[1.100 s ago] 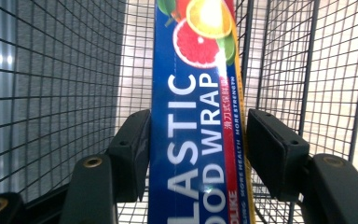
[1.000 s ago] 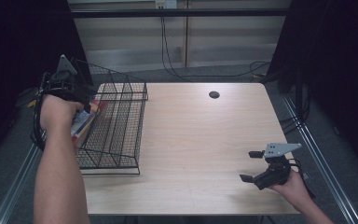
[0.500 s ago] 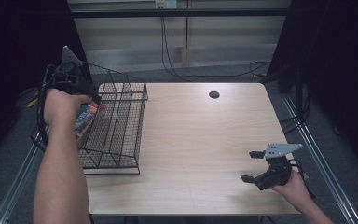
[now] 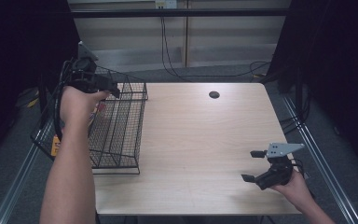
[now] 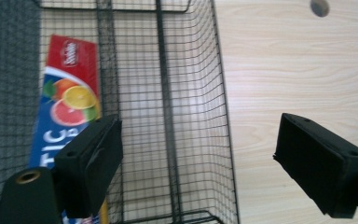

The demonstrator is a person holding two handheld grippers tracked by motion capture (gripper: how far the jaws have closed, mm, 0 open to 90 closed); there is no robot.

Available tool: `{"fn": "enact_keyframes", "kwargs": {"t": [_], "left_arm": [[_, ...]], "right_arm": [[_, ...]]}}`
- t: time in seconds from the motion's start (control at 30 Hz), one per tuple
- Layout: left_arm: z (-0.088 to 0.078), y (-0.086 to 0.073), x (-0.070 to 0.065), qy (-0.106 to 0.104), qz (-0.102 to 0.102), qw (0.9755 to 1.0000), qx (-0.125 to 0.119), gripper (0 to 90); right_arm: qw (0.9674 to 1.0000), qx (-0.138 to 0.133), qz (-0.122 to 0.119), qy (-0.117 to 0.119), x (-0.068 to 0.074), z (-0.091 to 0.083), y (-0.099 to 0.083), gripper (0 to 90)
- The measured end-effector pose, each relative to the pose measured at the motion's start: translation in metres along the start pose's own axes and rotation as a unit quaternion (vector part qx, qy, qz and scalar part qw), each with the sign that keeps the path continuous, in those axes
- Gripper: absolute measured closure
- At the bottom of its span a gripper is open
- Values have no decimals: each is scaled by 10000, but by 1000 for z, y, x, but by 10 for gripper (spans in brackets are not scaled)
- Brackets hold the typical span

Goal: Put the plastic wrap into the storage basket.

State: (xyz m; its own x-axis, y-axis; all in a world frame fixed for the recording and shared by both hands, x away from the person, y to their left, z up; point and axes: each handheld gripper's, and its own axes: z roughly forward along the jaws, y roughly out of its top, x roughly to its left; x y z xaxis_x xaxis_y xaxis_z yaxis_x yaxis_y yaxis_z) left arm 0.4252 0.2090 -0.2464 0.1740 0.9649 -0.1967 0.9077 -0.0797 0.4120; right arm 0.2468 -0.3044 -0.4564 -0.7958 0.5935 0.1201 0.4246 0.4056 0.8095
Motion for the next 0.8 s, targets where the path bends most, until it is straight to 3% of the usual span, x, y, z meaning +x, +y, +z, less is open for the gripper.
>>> {"fn": "enact_keyframes", "kwargs": {"t": [0.5, 0.8], "left_arm": [[18, 2, -39, -381, 395, 9984, -111, 116], [26, 1, -58, -652, 734, 9950, -158, 94]], "right_arm": [[10000, 8, -21, 1, 1, 0, 0, 10], [10000, 37, -20, -49, 2, 1, -1, 5]]}}
